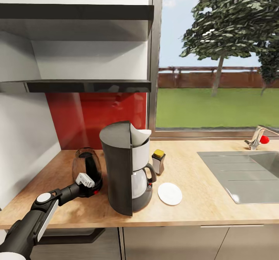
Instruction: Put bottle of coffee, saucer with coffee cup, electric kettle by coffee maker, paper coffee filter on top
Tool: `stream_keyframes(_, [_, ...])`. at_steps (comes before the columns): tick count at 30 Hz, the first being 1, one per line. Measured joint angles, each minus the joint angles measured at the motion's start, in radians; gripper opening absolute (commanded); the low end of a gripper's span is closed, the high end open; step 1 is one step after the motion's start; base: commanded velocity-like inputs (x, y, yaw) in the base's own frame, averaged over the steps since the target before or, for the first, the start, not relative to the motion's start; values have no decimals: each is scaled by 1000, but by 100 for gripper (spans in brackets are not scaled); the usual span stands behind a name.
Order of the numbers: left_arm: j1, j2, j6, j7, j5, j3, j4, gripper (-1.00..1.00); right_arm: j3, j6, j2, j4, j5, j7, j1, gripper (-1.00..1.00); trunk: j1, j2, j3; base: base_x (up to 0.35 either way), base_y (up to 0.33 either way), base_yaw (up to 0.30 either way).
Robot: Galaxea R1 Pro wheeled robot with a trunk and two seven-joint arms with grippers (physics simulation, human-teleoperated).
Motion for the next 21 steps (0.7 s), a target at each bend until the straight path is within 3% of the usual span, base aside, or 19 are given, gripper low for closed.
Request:
stream_keyframes(1, [0,0,1,0,1,0,0,-100,0,0,0,0,0,0,0,100,0,0,0,0,0,0])
stream_keyframes(2, [0,1,2,0,2,1,-1,100,0,0,0,0,0,0,0,100,0,0,0,0,0,0])
stream_keyframes(3, [0,2,3,0,-20,1,42,100,0,0,0,0,0,0,0,100,0,0,0,0,0,0])
stream_keyframes(21, [-3,10,-5,-1,-18,12,44,100,0,0,0,0,0,0,0,100,0,0,0,0,0,0])
